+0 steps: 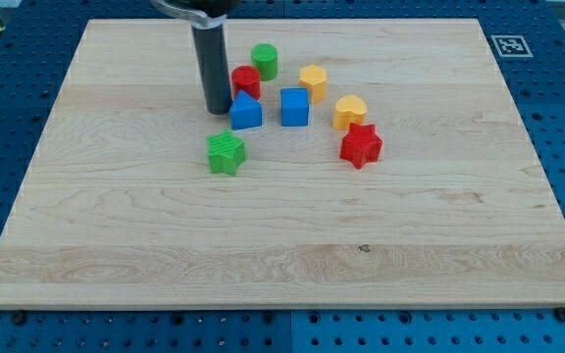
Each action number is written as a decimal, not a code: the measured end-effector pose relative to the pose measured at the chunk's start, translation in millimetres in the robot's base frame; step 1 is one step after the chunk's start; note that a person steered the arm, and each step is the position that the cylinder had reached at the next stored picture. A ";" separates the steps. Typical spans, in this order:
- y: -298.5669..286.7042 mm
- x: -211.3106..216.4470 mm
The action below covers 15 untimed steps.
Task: Touch the right side of the red star
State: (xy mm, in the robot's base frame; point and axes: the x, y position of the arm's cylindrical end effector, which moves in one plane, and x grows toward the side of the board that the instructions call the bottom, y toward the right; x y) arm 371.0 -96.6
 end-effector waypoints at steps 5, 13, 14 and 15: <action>86.6 -149.8; 215.8 30.8; 215.8 48.3; 215.8 60.4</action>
State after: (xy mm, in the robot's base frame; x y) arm 431.4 119.3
